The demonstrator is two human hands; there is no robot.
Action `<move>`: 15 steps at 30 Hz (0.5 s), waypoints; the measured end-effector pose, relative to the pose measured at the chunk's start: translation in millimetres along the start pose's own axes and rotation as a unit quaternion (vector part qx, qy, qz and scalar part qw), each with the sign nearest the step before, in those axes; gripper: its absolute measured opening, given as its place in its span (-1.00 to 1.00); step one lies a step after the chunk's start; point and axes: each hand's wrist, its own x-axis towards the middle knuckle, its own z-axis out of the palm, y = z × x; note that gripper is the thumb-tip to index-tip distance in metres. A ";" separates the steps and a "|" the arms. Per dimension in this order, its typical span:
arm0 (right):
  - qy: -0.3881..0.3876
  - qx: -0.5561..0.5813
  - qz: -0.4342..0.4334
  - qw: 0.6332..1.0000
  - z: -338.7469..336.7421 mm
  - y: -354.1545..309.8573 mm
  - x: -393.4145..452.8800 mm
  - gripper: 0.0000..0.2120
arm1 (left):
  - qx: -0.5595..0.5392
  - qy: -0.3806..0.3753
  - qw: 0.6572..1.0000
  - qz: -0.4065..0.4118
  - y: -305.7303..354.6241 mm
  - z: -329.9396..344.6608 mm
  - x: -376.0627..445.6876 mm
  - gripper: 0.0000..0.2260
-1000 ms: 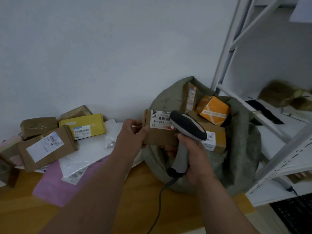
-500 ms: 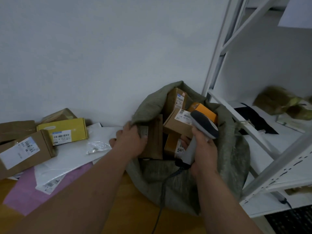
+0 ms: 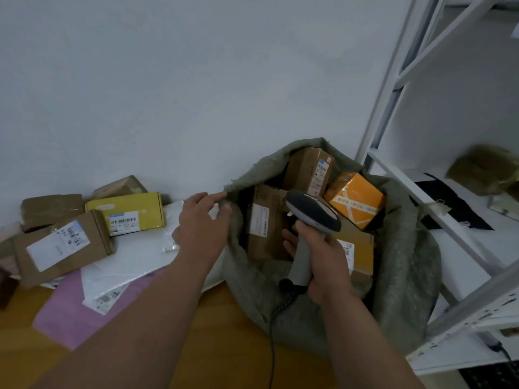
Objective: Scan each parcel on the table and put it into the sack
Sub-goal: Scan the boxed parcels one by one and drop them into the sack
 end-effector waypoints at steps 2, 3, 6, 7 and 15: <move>-0.007 -0.008 -0.004 1.000 12.5 2.6 -8.0 -0.80 | 0.009 0.011 1.000 -0.004 -5.8 -11.5 -1.9 -0.77; -0.012 -0.016 -0.006 1.000 20.7 4.4 -13.4 -0.79 | 0.004 0.016 1.000 -0.007 -9.2 -19.5 -2.5 -0.75; -0.033 -0.052 -0.018 0.998 48.2 14.9 -31.1 -0.78 | -0.005 0.018 1.000 -0.021 -29.7 -47.6 0.3 -0.73; -0.041 -0.062 -0.024 0.997 58.7 20.4 -37.6 -0.77 | -0.005 0.017 0.999 -0.027 -39.8 -58.6 1.7 -0.72; -0.095 -0.153 0.000 0.984 158.2 104.2 -85.8 -0.83 | 0.013 -0.001 0.991 -0.133 -140.6 -168.1 -0.2 -0.59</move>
